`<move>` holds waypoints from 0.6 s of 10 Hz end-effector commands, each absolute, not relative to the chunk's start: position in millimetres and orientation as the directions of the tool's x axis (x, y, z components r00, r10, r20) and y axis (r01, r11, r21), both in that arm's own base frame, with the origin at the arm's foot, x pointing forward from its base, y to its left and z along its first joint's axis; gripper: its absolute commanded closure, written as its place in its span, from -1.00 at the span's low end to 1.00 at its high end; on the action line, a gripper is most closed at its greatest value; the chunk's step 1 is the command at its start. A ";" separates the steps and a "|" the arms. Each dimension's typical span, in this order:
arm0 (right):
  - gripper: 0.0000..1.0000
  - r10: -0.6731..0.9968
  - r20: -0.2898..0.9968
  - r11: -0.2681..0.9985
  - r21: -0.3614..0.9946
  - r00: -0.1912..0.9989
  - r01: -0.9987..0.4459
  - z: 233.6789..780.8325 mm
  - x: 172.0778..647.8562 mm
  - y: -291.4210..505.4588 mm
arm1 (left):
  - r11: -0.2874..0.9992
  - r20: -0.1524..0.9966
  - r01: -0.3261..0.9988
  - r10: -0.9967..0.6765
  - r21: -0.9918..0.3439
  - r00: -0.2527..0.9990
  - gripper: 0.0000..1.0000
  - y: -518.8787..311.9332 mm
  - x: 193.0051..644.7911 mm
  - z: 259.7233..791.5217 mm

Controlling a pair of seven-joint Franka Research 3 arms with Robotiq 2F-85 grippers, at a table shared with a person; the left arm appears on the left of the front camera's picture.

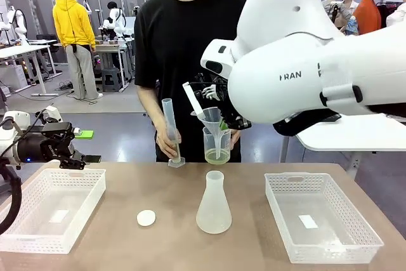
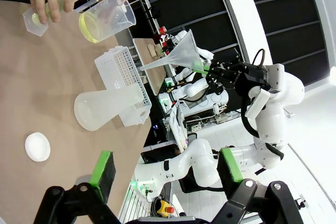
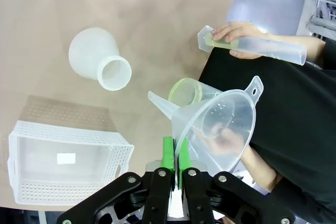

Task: Prepare the solutions needed for the experiment.
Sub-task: Pick up the Plastic Funnel and insert it into the Big flask.

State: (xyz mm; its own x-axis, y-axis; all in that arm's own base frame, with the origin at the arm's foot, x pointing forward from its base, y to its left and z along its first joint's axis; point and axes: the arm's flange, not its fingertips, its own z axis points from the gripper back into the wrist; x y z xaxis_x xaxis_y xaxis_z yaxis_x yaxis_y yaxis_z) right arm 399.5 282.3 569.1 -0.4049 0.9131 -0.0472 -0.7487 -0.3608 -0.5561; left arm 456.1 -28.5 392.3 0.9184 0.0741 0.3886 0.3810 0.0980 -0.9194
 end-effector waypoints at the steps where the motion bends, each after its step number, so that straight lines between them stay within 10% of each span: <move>1: 0.91 0.893 -0.007 -0.375 -0.562 -0.449 -0.737 562.9 395.5 277.7 | 0.099 0.407 0.399 0.077 -0.911 0.910 -1.00 -27.7 456.3 392.7; 6: 0.91 0.887 0.004 -0.381 -0.562 -0.463 -0.734 564.0 367.6 278.4 | 0.099 0.407 0.399 0.077 -0.911 0.910 -1.00 -27.7 456.3 392.7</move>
State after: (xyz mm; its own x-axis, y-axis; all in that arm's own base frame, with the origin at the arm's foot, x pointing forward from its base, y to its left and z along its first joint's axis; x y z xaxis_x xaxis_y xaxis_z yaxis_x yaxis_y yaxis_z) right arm 376.7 288.0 565.7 -0.4454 0.8953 -0.0065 -0.7406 -0.3725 -0.5592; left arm 456.0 -28.5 392.2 0.9184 0.0741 0.3886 0.3810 0.0980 -0.9193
